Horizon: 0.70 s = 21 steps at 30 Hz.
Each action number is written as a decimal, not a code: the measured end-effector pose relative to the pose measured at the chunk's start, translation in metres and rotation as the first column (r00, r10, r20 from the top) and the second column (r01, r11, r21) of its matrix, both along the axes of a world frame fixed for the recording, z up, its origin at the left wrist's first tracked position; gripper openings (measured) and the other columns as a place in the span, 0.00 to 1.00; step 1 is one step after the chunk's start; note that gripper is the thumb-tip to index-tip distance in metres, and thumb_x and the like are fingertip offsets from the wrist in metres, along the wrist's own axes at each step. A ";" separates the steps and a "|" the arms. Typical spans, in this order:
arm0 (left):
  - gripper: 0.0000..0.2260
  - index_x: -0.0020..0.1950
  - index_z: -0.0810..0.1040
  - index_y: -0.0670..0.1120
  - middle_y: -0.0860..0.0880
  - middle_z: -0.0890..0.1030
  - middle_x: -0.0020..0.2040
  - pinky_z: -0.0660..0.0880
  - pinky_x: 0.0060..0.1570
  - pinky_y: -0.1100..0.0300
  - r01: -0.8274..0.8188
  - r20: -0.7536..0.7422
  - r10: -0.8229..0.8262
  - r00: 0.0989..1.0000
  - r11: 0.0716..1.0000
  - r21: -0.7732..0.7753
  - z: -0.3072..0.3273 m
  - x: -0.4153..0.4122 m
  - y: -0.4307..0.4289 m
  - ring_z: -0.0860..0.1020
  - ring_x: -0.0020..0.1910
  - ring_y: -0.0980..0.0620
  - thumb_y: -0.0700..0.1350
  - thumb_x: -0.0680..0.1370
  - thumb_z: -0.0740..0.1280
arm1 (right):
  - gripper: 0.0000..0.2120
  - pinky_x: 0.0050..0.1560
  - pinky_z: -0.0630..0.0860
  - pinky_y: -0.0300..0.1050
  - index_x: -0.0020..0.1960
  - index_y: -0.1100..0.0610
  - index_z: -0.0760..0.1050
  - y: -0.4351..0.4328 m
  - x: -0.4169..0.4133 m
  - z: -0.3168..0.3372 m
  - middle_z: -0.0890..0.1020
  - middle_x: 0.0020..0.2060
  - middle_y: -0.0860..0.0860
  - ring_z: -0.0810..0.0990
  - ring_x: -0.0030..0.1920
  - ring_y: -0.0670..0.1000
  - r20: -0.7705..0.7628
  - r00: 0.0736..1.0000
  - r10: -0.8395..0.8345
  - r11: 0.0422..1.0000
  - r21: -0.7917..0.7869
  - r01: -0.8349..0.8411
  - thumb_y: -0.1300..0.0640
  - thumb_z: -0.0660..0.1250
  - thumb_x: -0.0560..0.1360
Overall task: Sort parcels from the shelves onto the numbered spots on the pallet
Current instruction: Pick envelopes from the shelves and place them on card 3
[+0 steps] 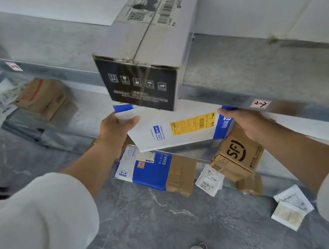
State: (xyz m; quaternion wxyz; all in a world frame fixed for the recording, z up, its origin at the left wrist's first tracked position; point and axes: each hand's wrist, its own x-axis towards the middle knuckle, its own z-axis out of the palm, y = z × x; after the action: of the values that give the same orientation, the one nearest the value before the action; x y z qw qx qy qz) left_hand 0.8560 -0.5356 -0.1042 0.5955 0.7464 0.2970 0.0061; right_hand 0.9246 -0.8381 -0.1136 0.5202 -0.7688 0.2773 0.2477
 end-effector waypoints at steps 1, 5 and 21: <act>0.09 0.51 0.77 0.45 0.54 0.81 0.40 0.74 0.32 0.65 -0.019 0.013 0.019 1.000 1.000 -0.021 0.005 -0.008 0.003 0.80 0.39 0.56 0.42 0.73 0.73 | 0.25 0.59 0.76 0.54 0.55 0.61 0.74 0.004 -0.006 0.008 0.82 0.49 0.55 0.81 0.51 0.55 0.068 0.998 0.007 1.000 0.007 -0.007 0.44 0.74 0.69; 0.08 0.47 0.78 0.49 0.53 0.82 0.42 0.79 0.46 0.52 -0.097 0.005 0.097 0.995 0.993 -0.071 0.019 -0.045 0.009 0.81 0.42 0.53 0.43 0.72 0.74 | 0.18 0.54 0.80 0.54 0.55 0.59 0.75 0.017 -0.038 0.020 0.83 0.49 0.54 0.83 0.49 0.54 0.241 0.970 0.018 0.999 -0.036 -0.010 0.52 0.75 0.70; 0.09 0.53 0.80 0.44 0.47 0.84 0.46 0.79 0.37 0.60 -0.111 0.192 0.156 0.969 0.968 -0.226 0.164 -0.267 0.091 0.83 0.41 0.52 0.44 0.74 0.72 | 0.13 0.53 0.77 0.53 0.59 0.58 0.73 0.116 -0.236 0.147 0.82 0.55 0.55 0.81 0.49 0.53 0.278 0.948 0.157 0.977 0.093 -0.189 0.58 0.69 0.76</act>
State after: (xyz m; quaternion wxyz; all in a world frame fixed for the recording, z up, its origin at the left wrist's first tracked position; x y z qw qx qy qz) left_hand 0.5895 -0.4443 0.0597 0.6983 0.6515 0.2817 0.0928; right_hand 0.6885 -0.7221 0.0338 0.5741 -0.7844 0.1201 0.2017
